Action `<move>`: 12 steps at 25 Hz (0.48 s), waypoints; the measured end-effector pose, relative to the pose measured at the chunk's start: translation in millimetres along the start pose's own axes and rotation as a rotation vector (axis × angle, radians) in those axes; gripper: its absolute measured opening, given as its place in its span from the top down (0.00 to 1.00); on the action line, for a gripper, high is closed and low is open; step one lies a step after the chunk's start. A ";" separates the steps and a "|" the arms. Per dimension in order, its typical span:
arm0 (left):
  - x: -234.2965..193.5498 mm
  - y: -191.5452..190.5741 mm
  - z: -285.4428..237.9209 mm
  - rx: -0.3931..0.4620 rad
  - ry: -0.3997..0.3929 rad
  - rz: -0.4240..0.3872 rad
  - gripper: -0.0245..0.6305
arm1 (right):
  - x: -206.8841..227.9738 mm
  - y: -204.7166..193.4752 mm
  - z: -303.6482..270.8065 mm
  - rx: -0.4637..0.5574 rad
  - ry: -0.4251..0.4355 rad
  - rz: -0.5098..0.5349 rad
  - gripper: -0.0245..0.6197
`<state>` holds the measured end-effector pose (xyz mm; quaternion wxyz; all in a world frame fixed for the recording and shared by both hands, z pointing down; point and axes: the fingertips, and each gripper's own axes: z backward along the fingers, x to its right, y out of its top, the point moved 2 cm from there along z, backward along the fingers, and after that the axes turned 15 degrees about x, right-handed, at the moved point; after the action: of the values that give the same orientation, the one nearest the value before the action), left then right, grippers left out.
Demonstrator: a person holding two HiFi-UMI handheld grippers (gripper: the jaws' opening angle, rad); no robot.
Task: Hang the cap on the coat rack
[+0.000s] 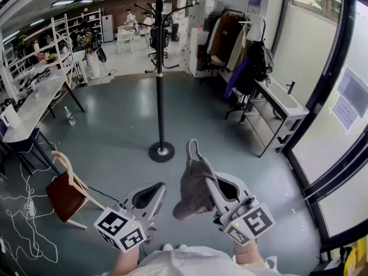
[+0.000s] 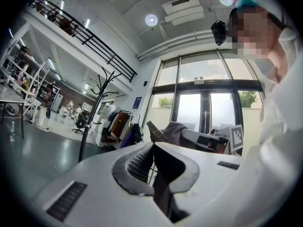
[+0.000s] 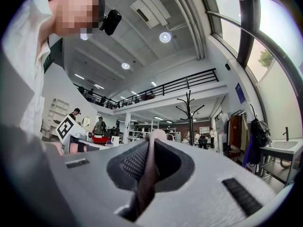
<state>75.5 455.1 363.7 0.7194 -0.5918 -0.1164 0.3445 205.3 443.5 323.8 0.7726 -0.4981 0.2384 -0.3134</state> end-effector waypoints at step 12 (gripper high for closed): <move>-0.7 -8.3 -3.3 0.009 0.013 0.016 0.94 | 4.4 1.1 1.0 -0.019 0.028 0.012 0.94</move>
<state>79.8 451.6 370.7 0.7201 -0.5917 -0.1055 0.3468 209.3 441.3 322.9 0.7662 -0.4995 0.2553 -0.3133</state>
